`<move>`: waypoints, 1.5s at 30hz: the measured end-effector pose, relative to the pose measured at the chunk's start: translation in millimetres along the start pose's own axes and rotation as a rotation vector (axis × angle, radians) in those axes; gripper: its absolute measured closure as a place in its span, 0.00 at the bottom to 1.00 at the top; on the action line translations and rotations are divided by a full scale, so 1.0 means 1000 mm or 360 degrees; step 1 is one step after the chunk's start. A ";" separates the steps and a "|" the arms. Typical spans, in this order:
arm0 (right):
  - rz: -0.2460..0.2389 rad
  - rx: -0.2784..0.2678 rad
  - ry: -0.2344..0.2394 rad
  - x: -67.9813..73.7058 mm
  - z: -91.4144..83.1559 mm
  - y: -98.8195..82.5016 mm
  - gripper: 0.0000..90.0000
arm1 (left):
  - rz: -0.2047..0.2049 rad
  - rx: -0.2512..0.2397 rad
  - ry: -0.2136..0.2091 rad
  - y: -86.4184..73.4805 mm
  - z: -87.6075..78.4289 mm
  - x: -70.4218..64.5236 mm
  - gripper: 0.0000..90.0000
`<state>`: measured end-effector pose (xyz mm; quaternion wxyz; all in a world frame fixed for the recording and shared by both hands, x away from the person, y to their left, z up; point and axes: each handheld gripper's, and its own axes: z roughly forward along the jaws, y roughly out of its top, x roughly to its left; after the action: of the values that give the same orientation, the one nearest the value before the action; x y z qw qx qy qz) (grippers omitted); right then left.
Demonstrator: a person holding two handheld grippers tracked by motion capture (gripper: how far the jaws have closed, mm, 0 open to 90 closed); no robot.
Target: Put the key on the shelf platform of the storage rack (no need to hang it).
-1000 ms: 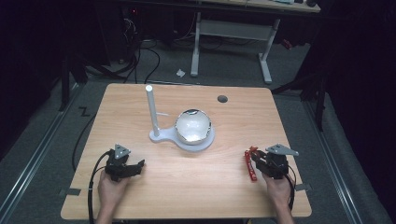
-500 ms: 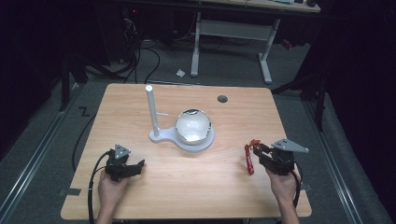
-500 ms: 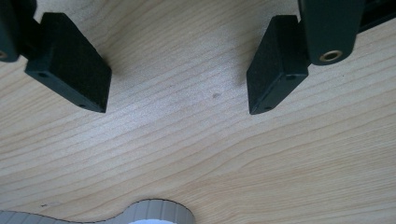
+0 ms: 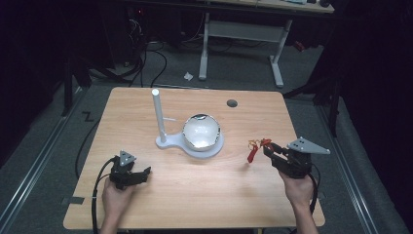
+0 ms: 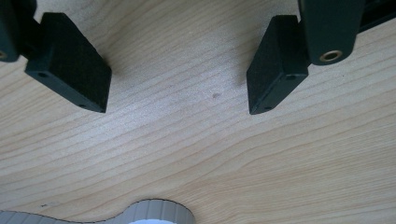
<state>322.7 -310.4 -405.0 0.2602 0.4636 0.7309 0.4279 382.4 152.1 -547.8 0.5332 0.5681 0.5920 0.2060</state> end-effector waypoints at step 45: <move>-0.0169 -0.0073 0.0286 0.037 0.027 0.081 0.74 | 0.0002 0.0002 0.0001 0.000 0.000 0.000 0.25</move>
<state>364.5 -250.7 -348.1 0.2263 0.3780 0.7648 0.4700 382.3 152.2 -547.8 0.5325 0.5688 0.5921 0.2060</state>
